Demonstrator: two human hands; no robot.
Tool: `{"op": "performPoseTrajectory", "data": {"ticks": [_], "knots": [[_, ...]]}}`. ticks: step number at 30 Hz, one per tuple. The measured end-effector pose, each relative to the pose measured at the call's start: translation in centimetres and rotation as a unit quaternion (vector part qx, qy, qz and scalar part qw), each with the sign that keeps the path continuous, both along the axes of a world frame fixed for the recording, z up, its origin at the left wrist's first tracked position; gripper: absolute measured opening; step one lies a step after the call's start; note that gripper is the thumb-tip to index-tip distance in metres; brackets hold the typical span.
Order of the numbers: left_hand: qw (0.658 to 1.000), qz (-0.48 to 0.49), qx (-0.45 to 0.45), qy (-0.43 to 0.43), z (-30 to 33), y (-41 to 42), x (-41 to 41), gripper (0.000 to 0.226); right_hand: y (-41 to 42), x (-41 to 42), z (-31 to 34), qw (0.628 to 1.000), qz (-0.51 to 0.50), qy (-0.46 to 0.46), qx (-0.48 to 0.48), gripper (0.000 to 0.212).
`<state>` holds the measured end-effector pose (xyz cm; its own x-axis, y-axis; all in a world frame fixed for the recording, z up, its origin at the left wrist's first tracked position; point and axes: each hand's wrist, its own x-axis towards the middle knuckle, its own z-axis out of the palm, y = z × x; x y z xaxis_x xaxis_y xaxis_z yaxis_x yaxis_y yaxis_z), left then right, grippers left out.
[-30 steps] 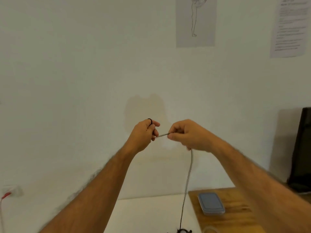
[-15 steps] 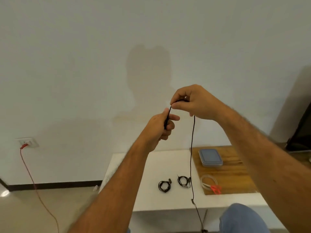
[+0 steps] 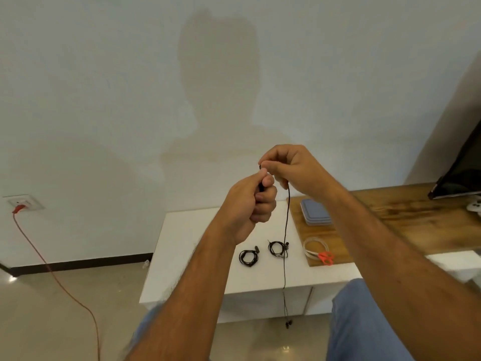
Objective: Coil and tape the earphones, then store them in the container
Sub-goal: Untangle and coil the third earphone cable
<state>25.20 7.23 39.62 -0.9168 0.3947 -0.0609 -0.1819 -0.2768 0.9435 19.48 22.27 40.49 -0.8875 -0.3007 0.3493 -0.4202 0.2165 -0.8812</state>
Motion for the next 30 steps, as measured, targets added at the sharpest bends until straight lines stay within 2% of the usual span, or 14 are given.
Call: {"op": "performPoseTrajectory", "data": {"ticks": [3, 6, 9, 12, 17, 22, 24, 28, 30], "knots": [[1.000, 0.008, 0.009, -0.001, -0.7, 0.4, -0.4, 0.037, -0.5, 0.4, -3.0, 0.995, 0.019, -0.061, -0.078, 0.011], [0.999, 0.027, 0.039, -0.014, -1.7, 0.6, -0.8, 0.036, -1.0, 1.0, -6.3, 0.988, 0.023, -0.115, -0.104, 0.013], [0.997, 0.056, 0.053, -0.016, -2.6, 0.5, -1.3, 0.033, -1.4, 1.9, -9.1, 0.984, 0.023, -0.157, -0.084, 0.017], [0.995, 0.096, 0.031, -0.002, -3.3, 0.1, -1.8, 0.029, -1.5, 3.2, -10.5, 0.980, 0.029, -0.186, -0.063, 0.026], [0.981, 0.187, -0.033, 0.045, -4.3, -0.7, -2.4, 0.028, -1.2, 4.7, -10.6, 0.974, 0.081, -0.208, 0.034, 0.014], [0.967, 0.237, -0.075, 0.062, -5.4, -1.2, -2.9, 0.029, -0.6, 4.9, -8.1, 0.959, 0.122, -0.184, 0.179, 0.015], [0.966, 0.227, -0.103, 0.070, -5.7, -1.2, -2.8, 0.030, -0.5, 4.8, -7.3, 0.965, 0.102, -0.148, 0.191, 0.012], [0.951, 0.186, -0.227, 0.097, -6.4, -0.8, -2.1, 0.034, -0.1, 3.8, -5.5, 0.983, 0.022, -0.033, 0.179, 0.010], [0.953, 0.156, -0.241, 0.094, -6.6, -0.6, -1.7, 0.037, 0.1, 3.1, -4.6, 0.985, 0.005, 0.008, 0.173, 0.009]]}}
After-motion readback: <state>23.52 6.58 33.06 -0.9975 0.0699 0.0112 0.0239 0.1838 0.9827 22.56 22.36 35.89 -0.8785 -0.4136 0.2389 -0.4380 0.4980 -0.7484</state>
